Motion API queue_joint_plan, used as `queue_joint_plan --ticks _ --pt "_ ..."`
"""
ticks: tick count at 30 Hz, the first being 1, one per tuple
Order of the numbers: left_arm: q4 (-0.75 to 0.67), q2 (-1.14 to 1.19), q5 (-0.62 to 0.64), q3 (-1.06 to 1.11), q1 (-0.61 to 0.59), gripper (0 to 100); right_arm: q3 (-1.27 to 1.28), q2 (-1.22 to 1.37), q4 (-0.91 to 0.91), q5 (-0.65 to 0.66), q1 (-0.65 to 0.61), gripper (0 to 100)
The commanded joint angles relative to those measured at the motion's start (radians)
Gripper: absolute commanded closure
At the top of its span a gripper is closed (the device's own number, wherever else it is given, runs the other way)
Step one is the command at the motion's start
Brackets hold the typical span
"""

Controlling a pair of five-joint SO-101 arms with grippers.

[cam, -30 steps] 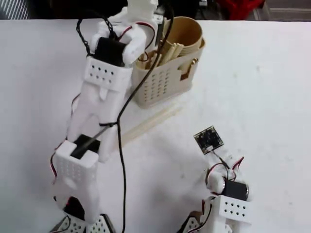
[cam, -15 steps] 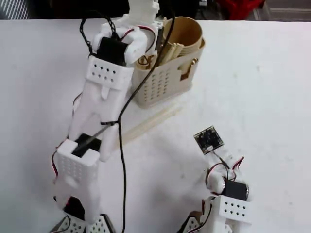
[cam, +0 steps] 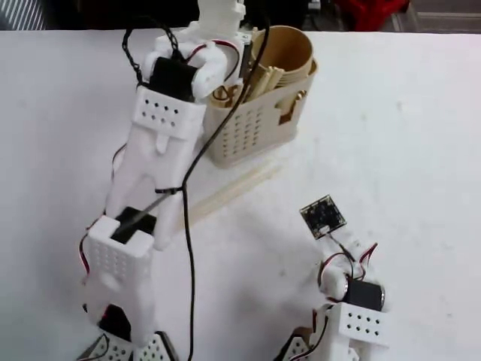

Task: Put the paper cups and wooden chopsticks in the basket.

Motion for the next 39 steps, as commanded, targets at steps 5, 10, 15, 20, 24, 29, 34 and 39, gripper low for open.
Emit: queue_joint_plan --ticks 5,10,15,20,24,29,34,39 --pt "-0.006 -0.012 0.006 -0.048 -0.013 93 -0.003 -0.010 -0.018 0.009 0.002 98.1" --pt "-0.006 -0.015 0.006 -0.048 -0.033 91 -0.003 -0.010 -0.018 0.009 0.002 98.1" --pt "0.000 -0.019 0.008 -0.048 -0.047 91 -0.003 -0.010 -0.018 0.009 0.002 98.1" --pt "0.003 -0.021 0.008 -0.049 -0.048 91 -0.003 -0.010 -0.018 0.009 0.002 98.1" --pt "0.005 -0.035 0.008 -0.048 -0.050 91 -0.003 -0.010 -0.018 0.009 0.002 98.1" --pt "0.101 -0.114 0.006 -0.049 -0.042 91 -0.003 -0.010 -0.018 0.009 0.002 98.1" --pt "0.315 -0.277 -0.141 -0.049 -0.010 91 -0.003 -0.010 -0.018 0.009 0.002 98.1" --pt "0.522 -0.429 -0.276 0.014 0.081 91 -0.003 -0.010 -0.018 0.009 0.002 98.1"
